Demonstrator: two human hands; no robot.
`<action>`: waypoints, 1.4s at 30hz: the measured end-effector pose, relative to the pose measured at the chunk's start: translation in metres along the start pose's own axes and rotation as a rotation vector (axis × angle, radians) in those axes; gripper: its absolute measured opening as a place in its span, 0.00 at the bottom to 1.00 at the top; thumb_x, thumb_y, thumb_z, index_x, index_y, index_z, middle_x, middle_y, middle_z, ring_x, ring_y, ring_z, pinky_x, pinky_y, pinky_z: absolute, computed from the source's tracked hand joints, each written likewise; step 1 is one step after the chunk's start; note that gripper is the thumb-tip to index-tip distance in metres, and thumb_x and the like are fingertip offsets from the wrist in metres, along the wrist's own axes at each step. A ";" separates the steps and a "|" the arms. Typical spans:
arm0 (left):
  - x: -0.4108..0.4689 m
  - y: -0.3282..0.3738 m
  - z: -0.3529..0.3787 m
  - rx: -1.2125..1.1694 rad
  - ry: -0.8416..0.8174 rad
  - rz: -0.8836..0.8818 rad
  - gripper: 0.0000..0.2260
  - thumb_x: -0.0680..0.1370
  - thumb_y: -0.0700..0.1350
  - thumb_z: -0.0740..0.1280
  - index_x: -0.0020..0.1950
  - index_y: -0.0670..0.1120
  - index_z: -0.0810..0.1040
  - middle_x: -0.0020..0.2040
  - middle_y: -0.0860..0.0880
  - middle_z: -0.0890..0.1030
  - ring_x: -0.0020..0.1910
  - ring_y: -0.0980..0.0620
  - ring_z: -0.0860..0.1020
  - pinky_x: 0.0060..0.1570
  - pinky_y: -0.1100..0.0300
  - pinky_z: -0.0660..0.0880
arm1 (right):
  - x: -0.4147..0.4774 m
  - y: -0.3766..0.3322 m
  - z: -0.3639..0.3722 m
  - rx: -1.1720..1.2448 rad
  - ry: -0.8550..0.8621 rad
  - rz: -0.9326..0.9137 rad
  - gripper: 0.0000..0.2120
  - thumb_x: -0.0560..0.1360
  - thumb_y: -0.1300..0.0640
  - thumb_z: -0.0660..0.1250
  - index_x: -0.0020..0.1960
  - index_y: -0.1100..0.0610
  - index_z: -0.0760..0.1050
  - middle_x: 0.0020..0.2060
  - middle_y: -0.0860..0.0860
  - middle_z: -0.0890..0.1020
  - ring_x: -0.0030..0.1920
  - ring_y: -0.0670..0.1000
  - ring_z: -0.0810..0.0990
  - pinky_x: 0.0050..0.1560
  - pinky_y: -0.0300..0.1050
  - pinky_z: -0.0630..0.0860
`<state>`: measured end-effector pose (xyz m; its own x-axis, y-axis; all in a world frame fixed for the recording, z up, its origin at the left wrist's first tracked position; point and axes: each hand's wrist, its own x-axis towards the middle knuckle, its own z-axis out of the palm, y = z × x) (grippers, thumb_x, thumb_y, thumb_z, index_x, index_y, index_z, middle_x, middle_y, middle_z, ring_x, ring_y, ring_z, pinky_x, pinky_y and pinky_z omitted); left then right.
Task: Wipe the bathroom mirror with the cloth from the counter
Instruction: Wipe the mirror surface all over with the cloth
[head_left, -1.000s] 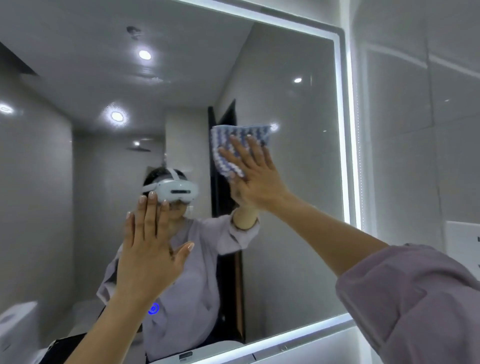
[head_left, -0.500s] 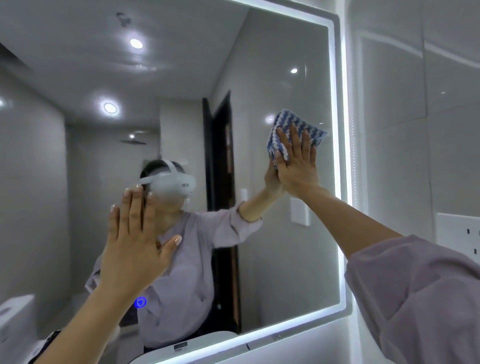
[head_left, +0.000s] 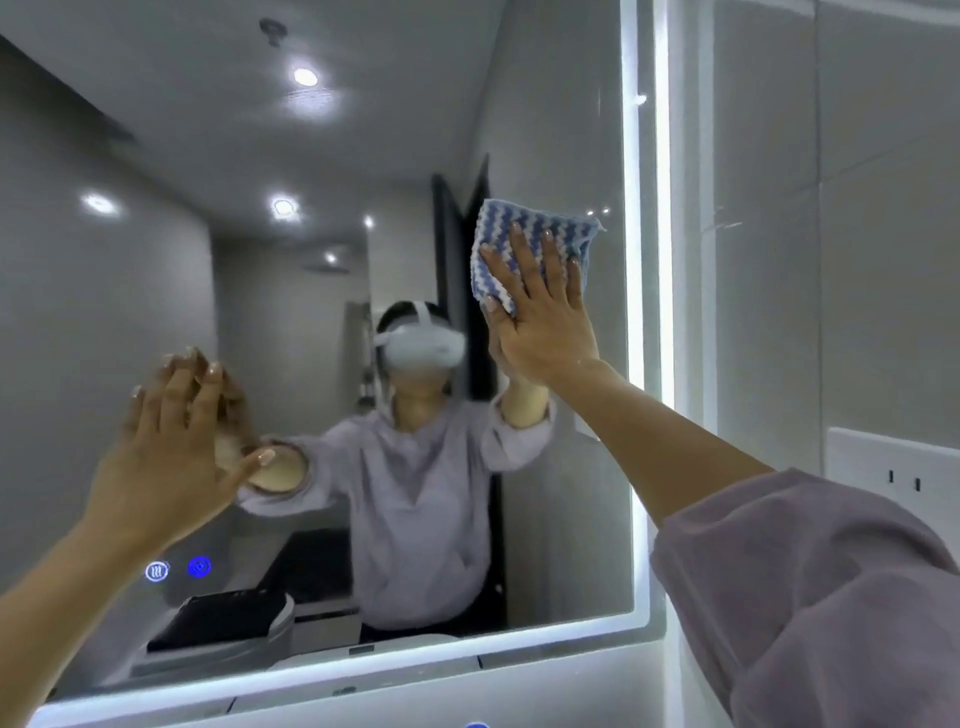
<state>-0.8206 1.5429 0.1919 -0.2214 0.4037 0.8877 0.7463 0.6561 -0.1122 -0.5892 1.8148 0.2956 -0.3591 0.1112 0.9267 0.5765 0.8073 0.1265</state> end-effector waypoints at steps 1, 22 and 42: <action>0.000 0.003 -0.003 0.023 -0.016 -0.021 0.46 0.71 0.71 0.55 0.72 0.34 0.60 0.74 0.33 0.59 0.74 0.36 0.55 0.73 0.43 0.47 | 0.000 0.001 0.000 0.005 -0.007 -0.017 0.27 0.82 0.43 0.43 0.77 0.42 0.36 0.78 0.48 0.38 0.76 0.53 0.33 0.69 0.47 0.21; 0.050 0.126 -0.005 -0.028 0.048 0.024 0.40 0.75 0.67 0.43 0.76 0.39 0.43 0.78 0.43 0.45 0.77 0.46 0.44 0.74 0.44 0.50 | 0.007 0.015 0.000 -0.012 -0.073 -0.119 0.27 0.81 0.41 0.40 0.76 0.41 0.32 0.72 0.43 0.27 0.72 0.50 0.24 0.70 0.51 0.22; 0.047 0.122 -0.001 -0.047 0.077 0.076 0.39 0.75 0.65 0.46 0.76 0.38 0.48 0.78 0.41 0.48 0.77 0.44 0.47 0.75 0.49 0.43 | 0.071 0.083 -0.035 0.003 0.013 0.178 0.27 0.81 0.39 0.41 0.76 0.40 0.34 0.77 0.45 0.36 0.76 0.53 0.32 0.70 0.48 0.26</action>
<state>-0.7393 1.6415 0.2199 -0.1155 0.3994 0.9095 0.7879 0.5944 -0.1609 -0.5411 1.8699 0.3839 -0.2419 0.2446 0.9389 0.6275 0.7775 -0.0409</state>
